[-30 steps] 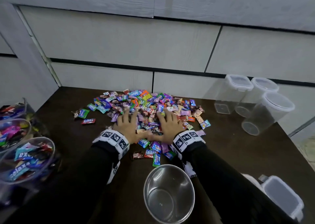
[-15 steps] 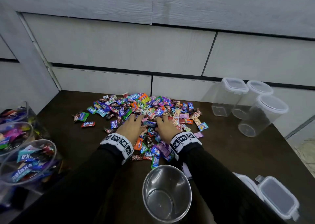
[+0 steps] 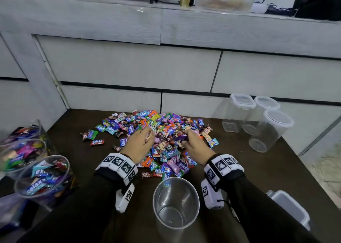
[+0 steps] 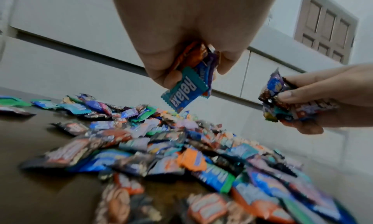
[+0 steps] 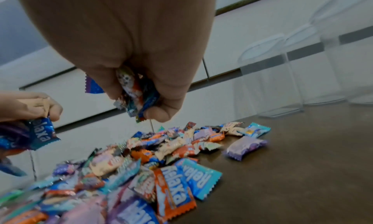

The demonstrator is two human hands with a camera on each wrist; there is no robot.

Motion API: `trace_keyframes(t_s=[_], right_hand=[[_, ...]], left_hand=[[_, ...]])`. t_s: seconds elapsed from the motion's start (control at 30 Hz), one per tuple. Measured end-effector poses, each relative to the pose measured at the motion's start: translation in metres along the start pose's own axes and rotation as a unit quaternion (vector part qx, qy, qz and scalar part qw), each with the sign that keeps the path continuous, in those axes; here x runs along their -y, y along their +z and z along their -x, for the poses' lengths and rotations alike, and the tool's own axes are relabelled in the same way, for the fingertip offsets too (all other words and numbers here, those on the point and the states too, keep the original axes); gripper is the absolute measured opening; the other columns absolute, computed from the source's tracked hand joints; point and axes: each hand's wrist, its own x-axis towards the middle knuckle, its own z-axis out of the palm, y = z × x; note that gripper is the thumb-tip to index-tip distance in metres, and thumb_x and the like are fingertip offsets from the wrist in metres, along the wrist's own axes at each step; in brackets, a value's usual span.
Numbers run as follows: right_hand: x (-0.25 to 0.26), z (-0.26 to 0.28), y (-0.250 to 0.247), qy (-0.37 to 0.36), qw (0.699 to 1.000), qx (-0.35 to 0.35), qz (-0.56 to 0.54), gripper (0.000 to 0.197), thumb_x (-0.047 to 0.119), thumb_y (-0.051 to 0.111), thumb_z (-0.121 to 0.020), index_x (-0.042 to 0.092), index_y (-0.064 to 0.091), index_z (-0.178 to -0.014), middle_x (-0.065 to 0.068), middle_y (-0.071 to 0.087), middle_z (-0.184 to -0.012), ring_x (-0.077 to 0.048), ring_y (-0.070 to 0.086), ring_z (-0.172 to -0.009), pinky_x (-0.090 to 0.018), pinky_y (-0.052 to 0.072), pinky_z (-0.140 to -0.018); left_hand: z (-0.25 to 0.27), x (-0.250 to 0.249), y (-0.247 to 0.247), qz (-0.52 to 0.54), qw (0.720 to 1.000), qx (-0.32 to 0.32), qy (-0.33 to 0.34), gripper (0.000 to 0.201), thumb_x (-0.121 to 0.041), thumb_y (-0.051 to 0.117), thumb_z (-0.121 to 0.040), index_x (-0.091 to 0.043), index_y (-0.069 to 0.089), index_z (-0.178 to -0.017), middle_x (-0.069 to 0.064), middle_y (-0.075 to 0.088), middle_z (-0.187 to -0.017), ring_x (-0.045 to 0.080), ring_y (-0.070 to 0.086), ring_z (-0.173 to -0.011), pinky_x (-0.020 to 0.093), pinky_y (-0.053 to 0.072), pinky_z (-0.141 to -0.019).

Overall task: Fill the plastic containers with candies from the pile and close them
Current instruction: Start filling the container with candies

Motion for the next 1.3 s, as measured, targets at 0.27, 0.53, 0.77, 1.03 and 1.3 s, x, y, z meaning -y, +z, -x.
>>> trace_keyframes(t_s=[0.27,0.53,0.77,1.03,1.3], right_hand=[[0.033,0.057,-0.041,-0.073,0.989,-0.063,-0.116,0.011,0.014,0.043,-0.100,0.015,0.039,-0.111,0.002,0.053,-0.098,-0.006,0.047,-0.086,-0.030,0.036,-0.080],[0.046,0.088,-0.044,-0.098,0.985,-0.079,-0.116,0.015,0.015,0.043,-0.100,0.003,0.043,-0.109,-0.021,0.053,-0.103,-0.035,0.049,-0.095,-0.044,0.041,-0.088],[0.048,0.092,-0.035,-0.098,0.987,-0.078,-0.106,0.010,0.017,0.043,-0.100,0.008,0.042,-0.102,-0.016,0.052,-0.096,-0.023,0.045,-0.083,-0.043,0.040,-0.083],[0.054,0.099,-0.033,-0.097,0.988,-0.075,-0.098,0.014,0.017,0.043,-0.100,0.004,0.043,-0.107,-0.014,0.052,-0.096,-0.019,0.045,-0.080,-0.037,0.040,-0.080],[0.053,0.103,-0.038,-0.100,0.984,-0.079,-0.124,0.017,0.014,0.043,-0.100,0.008,0.043,-0.116,-0.012,0.056,-0.111,-0.022,0.052,-0.102,-0.035,0.040,-0.092]], left_hand=[[0.032,-0.055,-0.045,0.146,0.985,-0.072,0.050,0.009,-0.021,0.048,-0.100,-0.026,0.054,-0.096,0.013,0.060,-0.082,0.016,0.042,-0.057,0.031,0.035,-0.057],[0.104,-0.105,-0.046,0.261,0.955,-0.007,0.140,0.019,-0.046,0.049,-0.087,-0.032,0.056,-0.098,0.001,0.057,-0.083,0.026,0.052,-0.072,0.035,0.048,-0.067],[0.132,-0.104,-0.014,0.166,0.957,0.029,0.234,0.010,-0.035,0.050,-0.093,-0.030,0.056,-0.098,-0.016,0.053,-0.097,0.006,0.056,-0.094,0.018,0.041,-0.082],[0.130,-0.103,-0.001,-0.032,0.947,0.025,0.319,0.019,-0.027,0.051,-0.089,-0.013,0.061,-0.098,0.001,0.053,-0.098,0.017,0.052,-0.091,0.031,0.045,-0.082],[0.112,-0.105,0.000,-0.059,0.947,0.055,0.311,0.018,-0.023,0.050,-0.083,-0.013,0.059,-0.095,-0.001,0.053,-0.103,0.014,0.049,-0.098,0.026,0.042,-0.086]])
